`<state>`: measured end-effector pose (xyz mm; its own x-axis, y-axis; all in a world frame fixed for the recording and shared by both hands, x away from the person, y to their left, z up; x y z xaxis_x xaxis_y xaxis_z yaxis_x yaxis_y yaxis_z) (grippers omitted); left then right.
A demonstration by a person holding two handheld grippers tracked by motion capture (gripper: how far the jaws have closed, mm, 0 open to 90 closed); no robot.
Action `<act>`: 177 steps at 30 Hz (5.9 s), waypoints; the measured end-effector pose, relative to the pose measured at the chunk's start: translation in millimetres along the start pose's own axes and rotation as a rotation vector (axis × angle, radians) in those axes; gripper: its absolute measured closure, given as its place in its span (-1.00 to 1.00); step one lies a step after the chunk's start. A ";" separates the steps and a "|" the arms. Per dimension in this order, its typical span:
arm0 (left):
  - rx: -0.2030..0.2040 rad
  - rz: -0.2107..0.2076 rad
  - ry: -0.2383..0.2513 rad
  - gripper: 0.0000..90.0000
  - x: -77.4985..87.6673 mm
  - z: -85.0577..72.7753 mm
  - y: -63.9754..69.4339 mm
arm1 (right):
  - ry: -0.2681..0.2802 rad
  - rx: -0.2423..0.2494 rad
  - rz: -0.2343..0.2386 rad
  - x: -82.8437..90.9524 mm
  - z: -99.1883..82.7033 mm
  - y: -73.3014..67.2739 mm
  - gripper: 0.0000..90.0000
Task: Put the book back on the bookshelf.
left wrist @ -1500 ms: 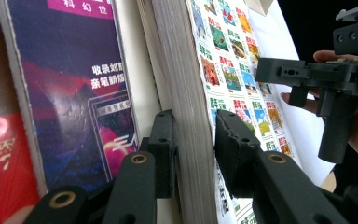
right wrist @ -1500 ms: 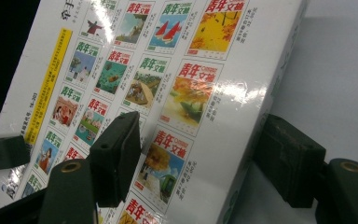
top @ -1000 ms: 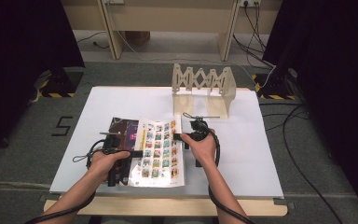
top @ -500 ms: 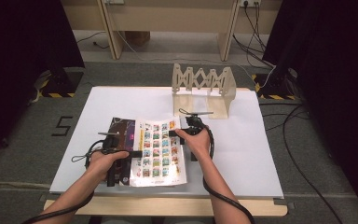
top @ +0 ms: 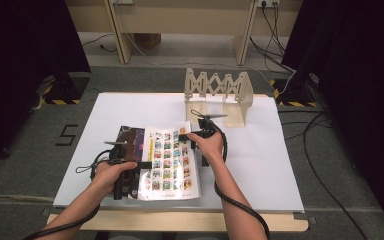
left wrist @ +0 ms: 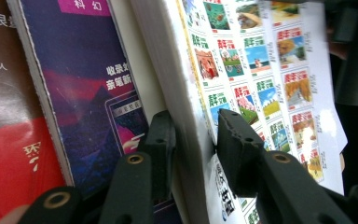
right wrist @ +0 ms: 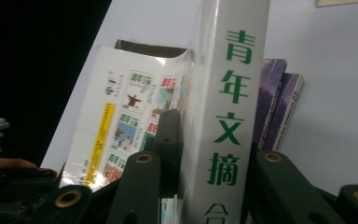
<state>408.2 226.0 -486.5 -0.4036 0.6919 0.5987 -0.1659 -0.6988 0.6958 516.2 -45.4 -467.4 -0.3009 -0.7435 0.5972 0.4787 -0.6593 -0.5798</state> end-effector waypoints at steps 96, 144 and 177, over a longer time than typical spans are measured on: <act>-0.174 0.181 0.259 -0.17 60.7 -34.5 -32.4 | 0.371 0.251 -0.274 123.4 29.6 -75.2 0.65; -0.170 0.186 0.265 -0.17 61.0 -33.6 -33.7 | 0.528 0.276 -0.432 166.4 47.3 -65.2 0.65; -0.169 0.205 0.261 -0.18 58.2 -35.0 -36.4 | 0.588 0.261 -0.501 195.0 58.0 -53.4 0.65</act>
<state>359.3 285.3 -490.9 -0.6563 0.4802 0.5819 -0.1952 -0.8531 0.4838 479.8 -148.7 -287.8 -0.8793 -0.3522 0.3205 0.3276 -0.9359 -0.1298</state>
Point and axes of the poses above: each handheld gripper's, and its own axes: x roughly backward along the jaws, z roughly out of its top, y roughly to its right, the point moved 2 cm from there along -x, roughly forward along the jaws, and after that the axes turned 7 degrees about x, right-handed, at the moved point
